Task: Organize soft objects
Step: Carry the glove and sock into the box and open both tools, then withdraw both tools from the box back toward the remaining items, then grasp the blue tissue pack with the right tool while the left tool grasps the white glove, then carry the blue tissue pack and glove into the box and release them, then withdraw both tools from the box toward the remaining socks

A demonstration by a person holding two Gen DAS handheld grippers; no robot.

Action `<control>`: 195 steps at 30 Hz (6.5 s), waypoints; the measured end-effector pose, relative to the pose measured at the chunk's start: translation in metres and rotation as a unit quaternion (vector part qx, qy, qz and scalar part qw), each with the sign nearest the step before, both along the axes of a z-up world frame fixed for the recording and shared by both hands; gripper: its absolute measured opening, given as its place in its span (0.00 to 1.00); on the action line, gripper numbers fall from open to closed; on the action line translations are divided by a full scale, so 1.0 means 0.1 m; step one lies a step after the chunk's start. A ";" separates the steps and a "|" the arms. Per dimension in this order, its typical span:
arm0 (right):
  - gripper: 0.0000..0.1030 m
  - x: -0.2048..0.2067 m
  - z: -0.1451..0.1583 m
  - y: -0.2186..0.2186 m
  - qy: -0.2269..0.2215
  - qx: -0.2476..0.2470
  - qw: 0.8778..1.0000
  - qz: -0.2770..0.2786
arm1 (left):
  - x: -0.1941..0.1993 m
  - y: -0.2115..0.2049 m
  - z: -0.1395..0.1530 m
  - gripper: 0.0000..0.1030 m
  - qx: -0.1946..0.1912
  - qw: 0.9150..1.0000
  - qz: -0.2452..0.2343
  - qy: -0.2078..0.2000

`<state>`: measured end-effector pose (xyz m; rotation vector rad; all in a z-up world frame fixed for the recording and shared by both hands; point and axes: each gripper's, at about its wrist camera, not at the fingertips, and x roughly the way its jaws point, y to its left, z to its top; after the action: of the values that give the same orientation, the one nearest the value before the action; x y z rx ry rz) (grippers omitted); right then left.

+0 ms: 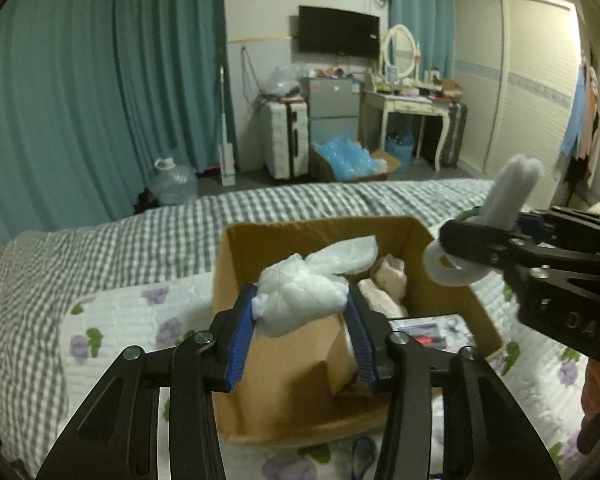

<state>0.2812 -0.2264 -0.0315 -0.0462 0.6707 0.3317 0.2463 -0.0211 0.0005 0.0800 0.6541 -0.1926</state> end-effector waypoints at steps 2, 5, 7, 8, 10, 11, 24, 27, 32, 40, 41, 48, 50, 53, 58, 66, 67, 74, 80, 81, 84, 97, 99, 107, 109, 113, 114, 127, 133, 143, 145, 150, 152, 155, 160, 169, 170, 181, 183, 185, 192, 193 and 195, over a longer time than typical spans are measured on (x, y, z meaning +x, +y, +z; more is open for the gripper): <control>0.32 0.11 -0.11 -0.04 0.007 0.001 1.000 -0.001 | 0.05 -0.08 -0.09 0.45 0.010 1.000 -0.005 0.000; 0.32 0.27 -0.26 -0.03 0.017 0.001 1.000 -0.002 | 0.13 -0.14 -0.19 0.59 0.025 1.000 -0.006 -0.002; 0.33 0.33 -0.32 -0.05 0.018 0.000 1.000 -0.004 | 0.18 -0.14 -0.25 0.66 0.031 1.000 0.002 0.003; 0.33 0.36 -0.33 -0.05 0.019 0.002 1.000 -0.005 | 0.20 -0.13 -0.26 0.68 0.029 1.000 0.005 0.005; 0.35 0.42 -0.33 -0.02 0.021 0.006 1.000 -0.009 | 0.21 -0.09 -0.27 0.74 0.020 1.000 0.012 0.006; 0.38 0.45 -0.32 -0.02 0.023 0.006 1.000 -0.009 | 0.22 -0.07 -0.27 0.75 0.016 1.000 0.015 0.004; 0.84 -0.06 0.34 -0.23 -0.019 0.000 0.999 -0.048 | -0.06 0.04 0.19 0.80 -0.009 0.999 0.028 -0.021; 0.92 -0.45 0.68 -0.30 -0.047 -0.019 0.997 -0.058 | -0.26 0.10 0.42 0.80 -0.005 0.999 0.032 -0.035; 0.98 -1.15 1.13 -0.36 -0.079 -0.051 0.993 -0.069 | -0.74 0.22 0.83 1.00 -0.020 0.996 0.045 -0.068; 1.00 -1.95 1.03 -0.47 -0.078 -0.053 0.994 -0.059 | -1.48 0.31 1.06 1.00 -0.012 0.993 0.061 -0.104; 1.00 -2.01 0.94 -0.49 -0.073 -0.054 0.994 -0.057 | -1.53 0.31 1.03 1.00 -0.012 0.993 0.061 -0.104; 1.00 -2.15 0.13 -0.57 -0.007 -0.066 0.997 -0.044 | -1.72 0.25 0.58 1.00 0.006 0.996 0.055 -0.073; 1.00 -2.10 -0.17 -0.59 0.025 -0.054 0.997 -0.039 | -1.72 0.25 0.40 1.00 -0.003 0.997 0.051 -0.056; 1.00 -1.98 -0.52 -0.57 0.061 -0.054 0.996 -0.039 | -1.69 0.19 0.07 1.00 -0.011 0.999 0.045 -0.024; 1.00 -1.74 -1.05 -0.47 0.120 -0.073 0.989 -0.035 | -1.56 0.08 -0.33 1.00 0.005 0.999 0.035 0.011; 1.00 -1.56 -1.45 -0.36 0.166 -0.044 0.985 -0.032 | -1.57 0.04 -0.74 1.00 0.009 0.999 0.037 0.018; 1.00 -1.54 -1.47 -0.34 0.170 -0.045 0.984 -0.032 | -1.57 0.06 -0.79 1.00 0.007 0.999 0.037 0.022; 0.97 -1.45 -1.57 -0.29 0.178 -0.044 0.982 -0.035 | -1.57 0.17 -1.04 1.00 -0.008 0.998 0.038 0.045; 0.73 -1.41 -1.64 -0.27 0.196 -0.034 0.980 -0.029 | -1.58 0.16 -1.02 1.00 -0.021 0.998 0.034 0.041; 0.72 -1.42 -1.64 -0.28 0.196 -0.033 0.980 -0.029 | -1.59 0.16 -1.00 1.00 -0.019 0.998 0.036 0.040; 0.71 -1.49 -1.58 -0.30 0.184 -0.025 0.982 -0.027 | -1.60 0.14 -0.98 1.00 -0.017 0.998 0.034 0.046; 0.71 -1.79 -1.06 -0.65 0.090 -0.032 0.992 -0.078 | -1.58 -0.23 -0.99 0.99 -0.001 0.997 -0.015 0.070; 0.71 -1.76 -1.07 -0.73 0.095 -0.015 0.992 -0.079 | -1.53 -0.29 -1.06 0.96 -0.004 0.997 -0.014 0.082; 0.71 -1.64 -1.25 -0.93 0.148 0.070 0.984 -0.072 | -1.37 -0.58 -1.34 0.71 -0.018 0.991 -0.050 0.126; 0.71 -1.64 -1.26 -0.89 0.149 0.062 0.984 -0.072 | -1.33 -0.65 -1.41 0.66 -0.014 0.989 -0.058 0.133; 0.71 -1.64 -1.27 -0.82 0.148 0.041 0.985 -0.073 | -1.31 -0.70 -1.43 0.52 -0.008 0.990 -0.062 0.129; 0.71 -1.64 -1.27 -0.81 0.147 0.037 0.986 -0.074 | -1.31 -0.68 -1.43 0.48 -0.010 0.990 -0.060 0.130; 0.71 -1.74 -1.23 -0.67 0.118 -0.013 0.990 -0.082 | -1.47 -0.43 -1.26 0.28 -0.026 0.990 -0.060 0.126; 0.71 -1.90 -1.08 -0.59 0.096 -0.027 0.992 -0.076 | -1.65 -0.28 -1.07 0.28 -0.036 0.991 -0.058 0.113; 0.71 -2.18 -0.58 -0.45 0.045 -0.026 0.997 -0.058 | -1.94 -0.08 -0.50 0.28 -0.029 0.997 -0.048 0.058; 0.71 -2.19 -0.44 -0.40 0.032 -0.025 0.998 -0.053 | -1.95 -0.04 -0.39 0.28 -0.029 0.998 -0.043 0.048; 0.71 -2.16 -0.07 -0.28 -0.003 -0.021 0.999 -0.036 | -1.91 0.06 -0.12 0.28 -0.035 0.999 -0.035 0.021; 0.71 -2.10 0.08 -0.24 -0.015 -0.015 0.999 -0.028 | -1.86 0.07 -0.02 0.28 -0.032 0.999 -0.032 0.014; 0.71 -1.96 0.24 -0.17 -0.031 -0.014 0.999 -0.022 | -1.75 0.06 0.14 0.28 -0.025 0.999 -0.034 -0.003; 0.71 -1.64 0.41 -0.12 -0.048 -0.015 0.999 -0.017 | -1.44 0.06 0.35 0.28 -0.030 0.999 -0.033 -0.029; 0.71 -0.84 0.41 -0.22 -0.047 -0.016 0.998 -0.033 | -0.52 0.06 0.19 0.28 -0.027 0.999 -0.018 -0.012; 0.71 -0.75 0.39 -0.23 -0.046 -0.016 0.998 -0.035 | -0.42 0.06 0.15 0.28 -0.025 1.000 -0.017 -0.008; 0.71 0.03 -0.03 -0.17 -0.012 0.013 0.999 -0.036 | 0.12 0.01 -0.13 0.60 -0.008 0.999 -0.034 0.001; 0.71 0.15 -0.09 -0.16 -0.006 0.023 0.999 -0.037 | 0.17 0.03 -0.17 0.68 -0.011 1.000 -0.017 -0.007; 0.72 0.20 -0.13 -0.13 -0.004 0.023 0.999 -0.039 | 0.20 0.05 -0.19 0.69 -0.014 1.000 -0.008 -0.016; 0.92 0.13 -0.07 -0.19 -0.025 -0.004 0.996 -0.081 | 0.17 0.08 -0.20 0.70 0.001 1.000 -0.002 -0.019; 0.92 0.07 -0.02 -0.23 -0.028 -0.006 0.996 -0.087 | 0.14 0.08 -0.18 0.70 0.001 1.000 -0.003 -0.020; 0.94 -0.05 0.09 -0.29 -0.030 -0.008 0.995 -0.095 | 0.09 0.10 -0.13 0.70 -0.001 1.000 -0.004 -0.022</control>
<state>0.2761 -0.2550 -0.0227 -0.0075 0.6130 0.1412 0.2549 -0.0110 -0.0127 0.0850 0.6100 -0.1984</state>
